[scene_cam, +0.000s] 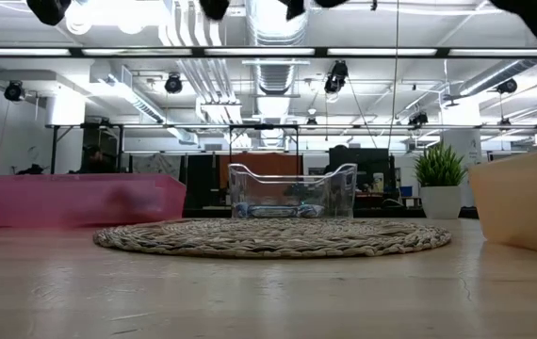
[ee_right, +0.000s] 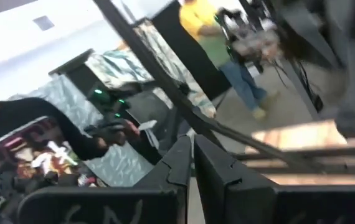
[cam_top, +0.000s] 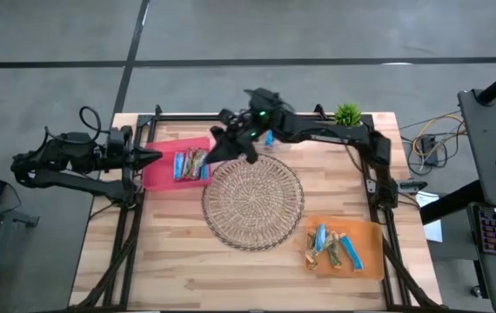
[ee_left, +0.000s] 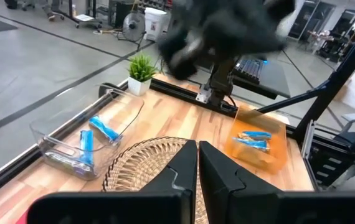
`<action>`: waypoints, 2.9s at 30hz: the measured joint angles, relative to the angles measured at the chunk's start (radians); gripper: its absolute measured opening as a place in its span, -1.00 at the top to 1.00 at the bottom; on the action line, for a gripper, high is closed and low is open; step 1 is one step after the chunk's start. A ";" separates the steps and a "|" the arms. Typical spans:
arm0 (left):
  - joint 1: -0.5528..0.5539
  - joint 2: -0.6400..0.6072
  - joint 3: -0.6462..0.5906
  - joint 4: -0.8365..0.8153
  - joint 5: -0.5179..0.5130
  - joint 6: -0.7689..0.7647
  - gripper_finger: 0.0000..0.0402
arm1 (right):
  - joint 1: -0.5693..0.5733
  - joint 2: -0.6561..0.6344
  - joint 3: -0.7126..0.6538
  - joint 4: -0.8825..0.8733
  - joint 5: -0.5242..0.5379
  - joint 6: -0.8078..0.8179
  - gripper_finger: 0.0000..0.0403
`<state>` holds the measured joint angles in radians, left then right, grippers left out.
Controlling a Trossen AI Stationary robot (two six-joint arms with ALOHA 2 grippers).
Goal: Pick and place Granola Bars by type
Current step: Return to Home Position
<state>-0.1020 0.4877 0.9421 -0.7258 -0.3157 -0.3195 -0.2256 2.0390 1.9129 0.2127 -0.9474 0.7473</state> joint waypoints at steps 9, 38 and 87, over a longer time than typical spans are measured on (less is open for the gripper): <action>0.000 0.003 0.000 0.000 0.000 -0.002 1.00 | 0.017 -0.227 -0.011 -0.075 -0.019 -0.128 0.94; 0.000 0.024 0.000 0.000 0.000 0.002 1.00 | 0.067 -0.501 -0.015 -0.828 0.451 -0.502 0.94; 0.000 -0.101 -0.511 0.588 -0.004 0.174 1.00 | 0.110 -1.566 -1.422 -0.331 1.064 -0.521 0.94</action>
<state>-0.1024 0.3862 0.4314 -0.1382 -0.3199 -0.1451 -0.1161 0.4726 0.4914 -0.1188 0.1167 0.2261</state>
